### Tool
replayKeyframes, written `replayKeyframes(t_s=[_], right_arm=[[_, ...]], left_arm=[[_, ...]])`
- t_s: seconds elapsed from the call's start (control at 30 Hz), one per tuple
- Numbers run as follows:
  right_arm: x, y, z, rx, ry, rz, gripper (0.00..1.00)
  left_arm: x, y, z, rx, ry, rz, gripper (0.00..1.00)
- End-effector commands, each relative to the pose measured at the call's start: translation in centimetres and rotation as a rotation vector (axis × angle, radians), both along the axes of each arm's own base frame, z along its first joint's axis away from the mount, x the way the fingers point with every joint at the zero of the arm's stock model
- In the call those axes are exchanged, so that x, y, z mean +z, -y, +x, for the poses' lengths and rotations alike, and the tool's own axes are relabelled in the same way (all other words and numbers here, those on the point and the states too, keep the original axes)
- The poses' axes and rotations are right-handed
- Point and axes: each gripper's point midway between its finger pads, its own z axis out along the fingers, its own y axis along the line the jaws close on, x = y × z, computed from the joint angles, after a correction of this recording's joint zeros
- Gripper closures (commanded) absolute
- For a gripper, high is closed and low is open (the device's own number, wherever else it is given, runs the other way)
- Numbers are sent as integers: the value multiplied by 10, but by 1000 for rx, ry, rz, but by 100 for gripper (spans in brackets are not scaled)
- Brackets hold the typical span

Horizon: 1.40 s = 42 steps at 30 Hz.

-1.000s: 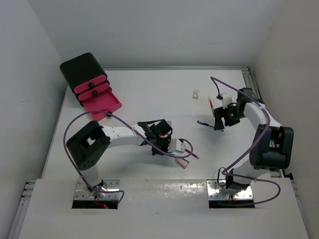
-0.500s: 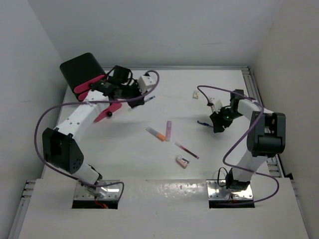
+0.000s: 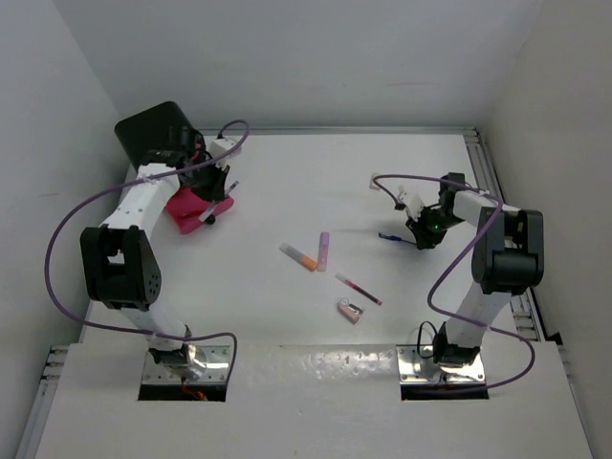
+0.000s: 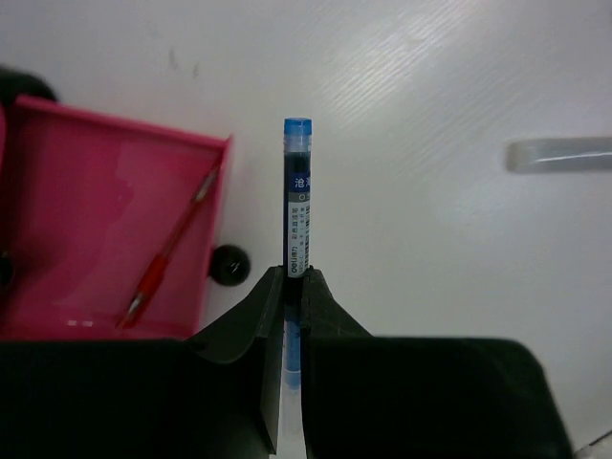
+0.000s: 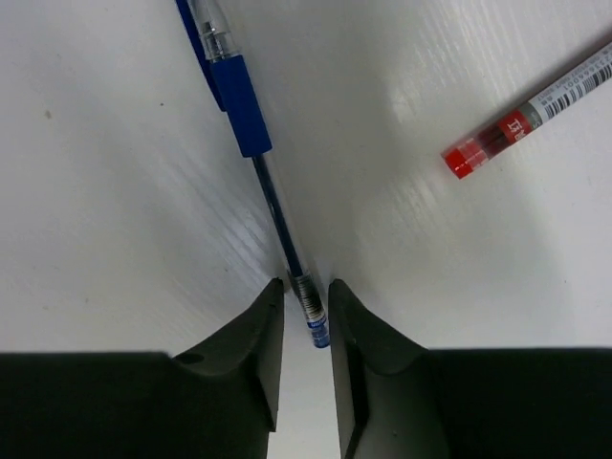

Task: Sort the stationery into containers
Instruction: Place the stationery into the container, then grab a piece of stationery with the right arm

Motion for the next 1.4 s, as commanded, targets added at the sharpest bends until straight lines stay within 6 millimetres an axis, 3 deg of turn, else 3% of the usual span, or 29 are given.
replayKeyframes(t_s=[0.0,0.2,0.6,0.77,0.93,1.03,1.1,1.13,1.17,1.2,1.23,1.3,1.37], right_arm=[[-6,2,0,56,-3,-22,80],[1,1,2,50,-12,-13,100],[35,-13,14,24,7,60,100],[49,-24,16,53,21,72,100],[60,-36,14,56,-11,87,100],[70,-47,16,23,-21,117,100],[80,-56,21,-10,-5,160,100],[87,-66,23,-55,-9,209,100],[93,-73,25,-77,-6,239,100],[103,-83,25,-119,-11,278,100],[108,-87,28,-131,1,306,100],[123,-115,28,-97,8,347,100],[139,-130,33,-78,15,362,100]], left_arm=[[-12,-34,13,57,38,108,100],[-29,-70,30,-26,59,212,98],[-46,-97,68,-95,77,281,94],[-54,-99,69,-90,45,282,74],[-46,-94,67,-97,61,227,56],[-35,-85,61,-126,85,192,52],[-7,-73,63,-124,144,124,52],[20,-65,66,-85,195,68,52],[34,-57,67,-68,220,7,52],[61,-41,64,-81,273,-85,52],[74,-25,60,-43,262,-188,52],[108,17,52,-96,332,-282,52],[121,46,43,-176,384,-252,52]])
